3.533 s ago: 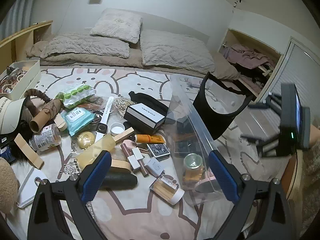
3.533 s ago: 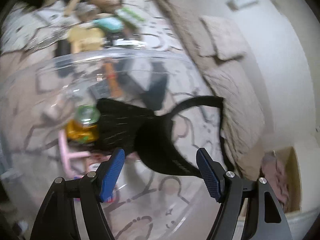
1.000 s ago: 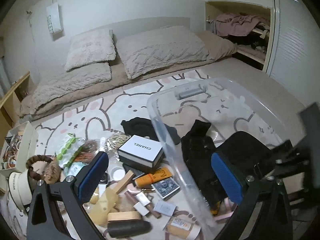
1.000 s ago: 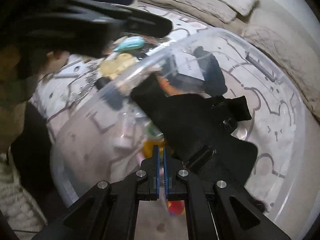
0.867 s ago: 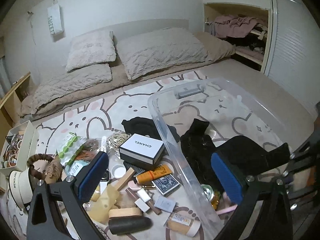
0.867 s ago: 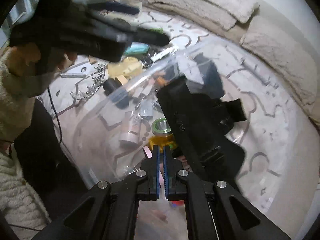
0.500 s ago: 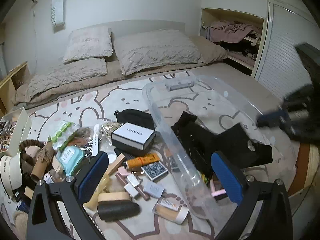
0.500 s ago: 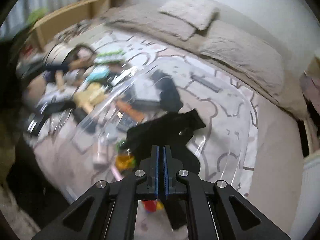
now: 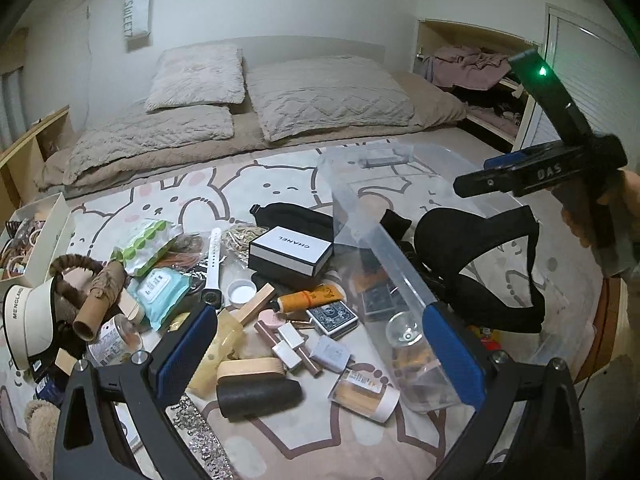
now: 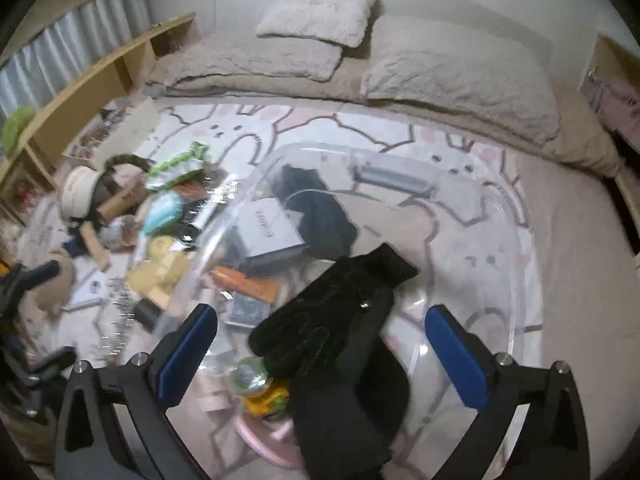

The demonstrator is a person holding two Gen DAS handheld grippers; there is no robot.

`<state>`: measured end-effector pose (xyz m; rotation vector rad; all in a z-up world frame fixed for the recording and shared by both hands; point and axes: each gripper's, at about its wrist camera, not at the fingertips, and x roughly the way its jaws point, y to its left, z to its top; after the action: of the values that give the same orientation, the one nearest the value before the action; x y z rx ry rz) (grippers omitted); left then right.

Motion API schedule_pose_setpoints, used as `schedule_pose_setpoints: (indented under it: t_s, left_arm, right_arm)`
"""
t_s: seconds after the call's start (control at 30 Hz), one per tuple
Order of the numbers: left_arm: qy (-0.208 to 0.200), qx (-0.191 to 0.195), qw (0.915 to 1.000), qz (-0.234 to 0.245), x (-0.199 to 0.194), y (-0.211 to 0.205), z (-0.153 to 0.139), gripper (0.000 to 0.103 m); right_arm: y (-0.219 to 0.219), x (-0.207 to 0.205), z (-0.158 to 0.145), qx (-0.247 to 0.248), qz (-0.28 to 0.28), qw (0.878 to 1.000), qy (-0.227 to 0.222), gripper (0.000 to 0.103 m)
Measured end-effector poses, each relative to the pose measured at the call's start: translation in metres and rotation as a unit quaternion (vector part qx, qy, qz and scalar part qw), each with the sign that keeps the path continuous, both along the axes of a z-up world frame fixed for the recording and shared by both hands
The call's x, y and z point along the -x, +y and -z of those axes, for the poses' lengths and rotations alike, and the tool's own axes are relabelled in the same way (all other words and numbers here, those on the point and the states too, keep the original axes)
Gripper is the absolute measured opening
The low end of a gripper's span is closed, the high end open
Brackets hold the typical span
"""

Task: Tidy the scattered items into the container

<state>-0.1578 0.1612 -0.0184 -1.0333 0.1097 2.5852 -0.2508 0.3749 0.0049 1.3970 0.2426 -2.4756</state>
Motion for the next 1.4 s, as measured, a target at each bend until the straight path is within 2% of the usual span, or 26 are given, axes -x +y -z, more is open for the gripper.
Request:
schedule_pose_setpoints:
  t_s: [0.07,0.13,0.23,0.33,0.37,0.43,0.5,0.6,0.73,0.87,0.93,1.03,1.07,1.1,1.13,1.2,1.23,1.3,1.33,1.4]
  left_arm:
    - [-0.003,-0.003,1.0,-0.001,0.001,-0.003,0.002,0.103]
    - [-0.006,-0.006,1.0,-0.001,0.0,-0.005,0.004,0.103]
    - [-0.008,-0.007,0.9999,0.0,-0.001,-0.008,0.007,0.103]
    - [-0.012,-0.007,0.9999,-0.004,0.0,-0.011,0.009,0.103]
    - [-0.013,-0.007,0.9999,-0.006,0.0,-0.012,0.01,0.103]
    - [-0.015,-0.008,0.9998,-0.009,0.0,-0.014,0.01,0.103]
    - [-0.015,-0.009,0.9998,-0.01,-0.003,-0.017,0.01,0.103]
    - [-0.016,-0.007,0.9998,-0.01,-0.004,-0.019,0.012,0.103]
    - [-0.021,-0.014,0.9996,-0.011,-0.003,-0.019,0.014,0.103]
    - [-0.019,-0.026,0.9995,-0.003,-0.007,-0.015,0.011,0.103]
    - [-0.017,-0.027,0.9995,0.0,-0.01,-0.012,0.009,0.103]
    - [-0.013,-0.023,0.9996,0.002,-0.013,-0.011,0.006,0.103]
    - [-0.012,-0.022,0.9997,0.001,-0.014,-0.011,0.005,0.103]
    - [-0.01,-0.02,0.9997,-0.001,-0.014,-0.013,0.005,0.103]
    - [-0.01,-0.02,0.9998,-0.003,-0.013,-0.014,0.005,0.103]
    - [-0.012,-0.021,0.9996,-0.011,-0.012,-0.018,0.005,0.103]
    - [-0.013,-0.023,0.9996,-0.014,-0.012,-0.02,0.006,0.103]
    - [-0.016,-0.024,0.9994,-0.017,-0.011,-0.023,0.007,0.103]
    - [-0.017,-0.023,0.9994,-0.017,-0.011,-0.024,0.008,0.103]
    - [-0.018,-0.02,0.9995,-0.019,-0.011,-0.026,0.009,0.103]
  right_arm:
    - [0.002,0.01,0.007,-0.034,0.013,0.999,-0.013,0.103]
    - [0.005,0.024,0.024,-0.078,0.029,0.995,-0.049,0.103]
    - [0.004,0.037,0.04,-0.145,0.046,0.987,-0.054,0.103]
    - [0.001,0.048,0.053,-0.137,0.04,0.986,-0.081,0.103]
    - [-0.001,0.053,0.059,-0.135,0.039,0.986,-0.091,0.099]
    - [-0.002,0.061,0.073,-0.135,0.034,0.984,-0.114,0.078]
    - [-0.001,0.063,0.088,-0.116,0.026,0.982,-0.144,0.021]
    - [-0.008,0.05,0.088,-0.113,-0.002,0.985,-0.134,0.019]
    - [-0.016,0.03,0.07,-0.111,-0.032,0.988,-0.105,0.018]
    - [-0.028,0.012,0.042,-0.135,-0.063,0.988,-0.042,0.018]
    - [-0.033,0.007,0.028,-0.16,-0.073,0.984,0.008,0.018]
    - [-0.045,0.003,0.009,-0.208,-0.09,0.97,0.087,0.018]
    - [-0.052,0.001,0.005,-0.225,-0.109,0.961,0.119,0.018]
    - [-0.059,-0.003,0.005,-0.246,-0.13,0.949,0.15,0.018]
    - [-0.068,-0.01,0.007,-0.272,-0.162,0.929,0.19,0.018]
    - [-0.079,-0.019,0.016,-0.299,-0.212,0.899,0.241,0.018]
    - [-0.082,-0.023,0.021,-0.305,-0.233,0.887,0.257,0.018]
    - [-0.089,-0.033,0.045,-0.325,-0.293,0.855,0.278,0.018]
    - [-0.092,-0.034,0.055,-0.331,-0.309,0.85,0.271,0.018]
    - [-0.093,-0.037,0.07,-0.325,-0.328,0.853,0.244,0.018]
